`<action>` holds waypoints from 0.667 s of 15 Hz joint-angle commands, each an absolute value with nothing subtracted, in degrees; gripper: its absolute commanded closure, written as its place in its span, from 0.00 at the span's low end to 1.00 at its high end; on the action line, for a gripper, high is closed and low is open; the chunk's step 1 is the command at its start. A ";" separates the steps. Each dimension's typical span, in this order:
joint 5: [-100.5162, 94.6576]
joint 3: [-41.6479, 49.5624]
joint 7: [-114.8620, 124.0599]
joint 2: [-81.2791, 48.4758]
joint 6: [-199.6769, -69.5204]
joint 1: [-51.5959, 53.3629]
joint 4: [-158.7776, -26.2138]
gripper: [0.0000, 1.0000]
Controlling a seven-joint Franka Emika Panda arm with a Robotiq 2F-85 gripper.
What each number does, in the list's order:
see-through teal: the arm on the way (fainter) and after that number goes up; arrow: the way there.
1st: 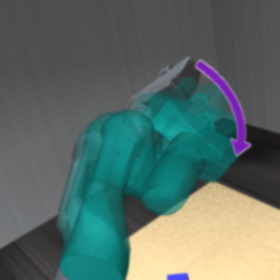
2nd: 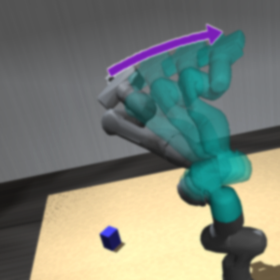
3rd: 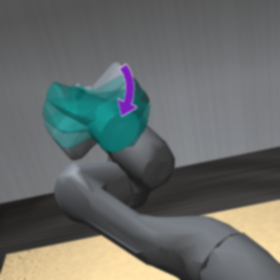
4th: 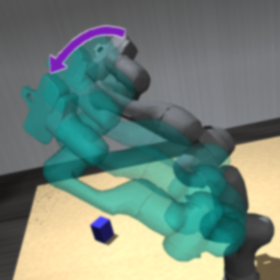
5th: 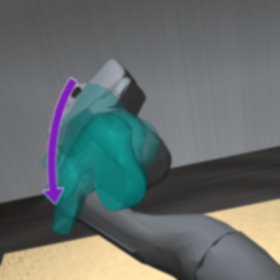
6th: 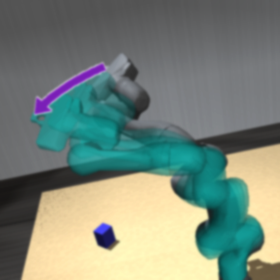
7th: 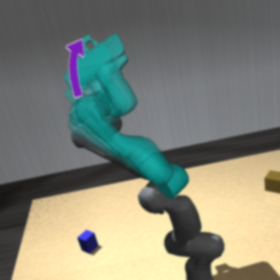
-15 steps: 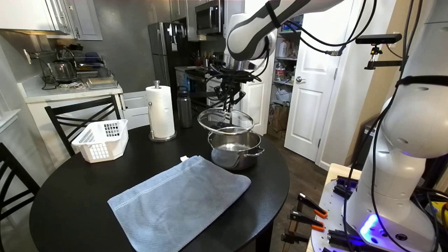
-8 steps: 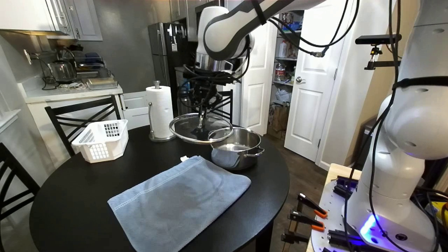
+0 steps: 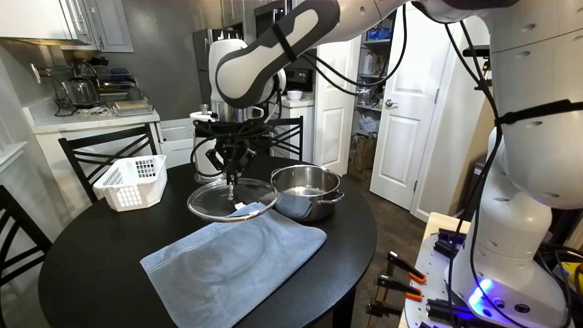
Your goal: Remove the lid from the pot
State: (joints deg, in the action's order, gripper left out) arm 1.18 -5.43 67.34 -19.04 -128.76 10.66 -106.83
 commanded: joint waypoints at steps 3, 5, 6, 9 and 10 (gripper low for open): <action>-0.41 -3.04 67.84 -22.64 -132.05 12.66 -104.82 0.93; -0.92 -2.88 67.40 -23.37 -131.77 13.50 -105.32 0.93; -1.67 -2.65 67.42 -23.89 -131.48 14.06 -105.40 0.93; -3.25 -2.49 67.01 -24.92 -131.12 15.29 -105.80 0.93; -3.88 -2.30 67.06 -25.45 -131.18 15.70 -105.76 0.93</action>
